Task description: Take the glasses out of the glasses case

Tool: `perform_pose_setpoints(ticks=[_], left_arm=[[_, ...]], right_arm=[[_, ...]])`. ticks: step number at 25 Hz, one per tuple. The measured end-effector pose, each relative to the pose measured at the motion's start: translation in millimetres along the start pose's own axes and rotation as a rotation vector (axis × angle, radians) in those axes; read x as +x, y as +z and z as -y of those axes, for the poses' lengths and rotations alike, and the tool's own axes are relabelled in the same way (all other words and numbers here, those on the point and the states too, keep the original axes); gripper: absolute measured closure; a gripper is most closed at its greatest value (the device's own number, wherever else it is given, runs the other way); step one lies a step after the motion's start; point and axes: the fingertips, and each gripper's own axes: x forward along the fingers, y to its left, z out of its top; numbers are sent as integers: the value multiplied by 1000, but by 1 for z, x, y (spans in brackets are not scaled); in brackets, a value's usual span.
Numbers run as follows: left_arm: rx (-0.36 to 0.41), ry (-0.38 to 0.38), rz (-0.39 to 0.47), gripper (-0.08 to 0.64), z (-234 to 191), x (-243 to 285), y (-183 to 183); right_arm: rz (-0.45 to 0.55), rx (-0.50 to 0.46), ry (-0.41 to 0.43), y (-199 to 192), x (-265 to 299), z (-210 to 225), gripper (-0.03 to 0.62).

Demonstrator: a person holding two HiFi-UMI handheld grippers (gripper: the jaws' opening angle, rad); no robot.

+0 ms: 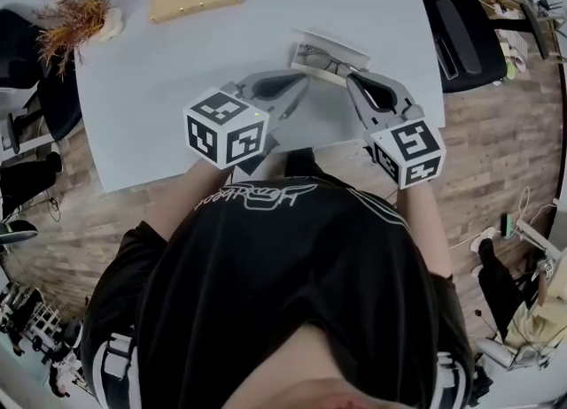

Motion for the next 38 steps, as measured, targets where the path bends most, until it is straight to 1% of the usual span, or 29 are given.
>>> perform_pose_setpoints(ticks=[8, 14, 18, 23, 27, 30, 35, 38], left_arm=[[-46, 55, 2, 552, -27, 2, -3], [-95, 96, 10, 552, -42, -3, -9], [-103, 112, 11, 552, -46, -4, -11], [-127, 141, 16, 552, -52, -11, -14], [-140, 151, 26, 552, -53, -13, -14], [-144, 155, 31, 552, -52, -15, -15], [-153, 176, 40, 552, -57, -19, -16], [-172, 198, 46, 552, -64, -20, -21]], right_arm=[[-77, -54, 26, -14, 31, 18, 581], [-167, -184, 57, -31, 53, 19, 581], [-210, -238, 58, -42, 66, 24, 580], [-254, -268, 79, -51, 75, 27, 580], [-306, -311, 103, -59, 79, 24, 555], [-331, -327, 118, -63, 82, 22, 554], [-389, -359, 119, -72, 88, 26, 554], [-411, -380, 118, -74, 91, 28, 554]])
